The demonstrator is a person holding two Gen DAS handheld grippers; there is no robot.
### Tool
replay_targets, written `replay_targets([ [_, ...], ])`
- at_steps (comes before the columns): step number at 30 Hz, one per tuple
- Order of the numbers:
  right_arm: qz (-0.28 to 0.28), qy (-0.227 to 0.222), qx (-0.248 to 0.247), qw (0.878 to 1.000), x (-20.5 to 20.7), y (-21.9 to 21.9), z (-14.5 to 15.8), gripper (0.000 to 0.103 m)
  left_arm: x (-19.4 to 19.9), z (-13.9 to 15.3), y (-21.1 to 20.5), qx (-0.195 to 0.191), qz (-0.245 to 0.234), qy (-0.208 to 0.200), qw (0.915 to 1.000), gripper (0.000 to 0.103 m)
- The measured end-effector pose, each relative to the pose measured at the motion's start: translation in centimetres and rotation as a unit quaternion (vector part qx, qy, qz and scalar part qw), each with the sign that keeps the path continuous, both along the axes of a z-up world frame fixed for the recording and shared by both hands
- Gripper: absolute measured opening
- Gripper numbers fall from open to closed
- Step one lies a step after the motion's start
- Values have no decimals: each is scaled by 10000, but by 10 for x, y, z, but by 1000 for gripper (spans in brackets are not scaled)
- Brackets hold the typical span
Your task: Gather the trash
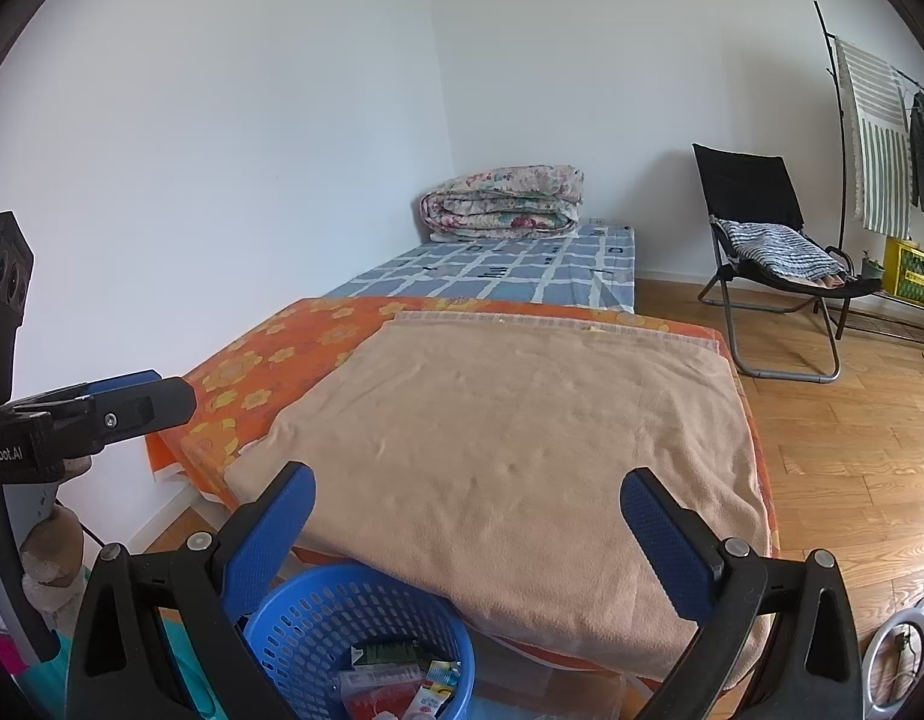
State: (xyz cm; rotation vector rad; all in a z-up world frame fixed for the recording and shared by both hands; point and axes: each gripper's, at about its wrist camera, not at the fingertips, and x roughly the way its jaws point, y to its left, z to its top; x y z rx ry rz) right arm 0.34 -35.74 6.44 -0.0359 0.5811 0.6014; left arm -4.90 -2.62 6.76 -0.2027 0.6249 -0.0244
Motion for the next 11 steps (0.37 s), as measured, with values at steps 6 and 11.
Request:
replay_targets([
  [6, 5, 9, -9, 10000, 1, 0, 0, 103, -1, 1, 0, 35, 25, -40, 10000, 103],
  [11, 0, 31, -6, 10000, 2, -1, -1, 103, -1, 0, 0, 24, 7, -34, 10000, 103],
])
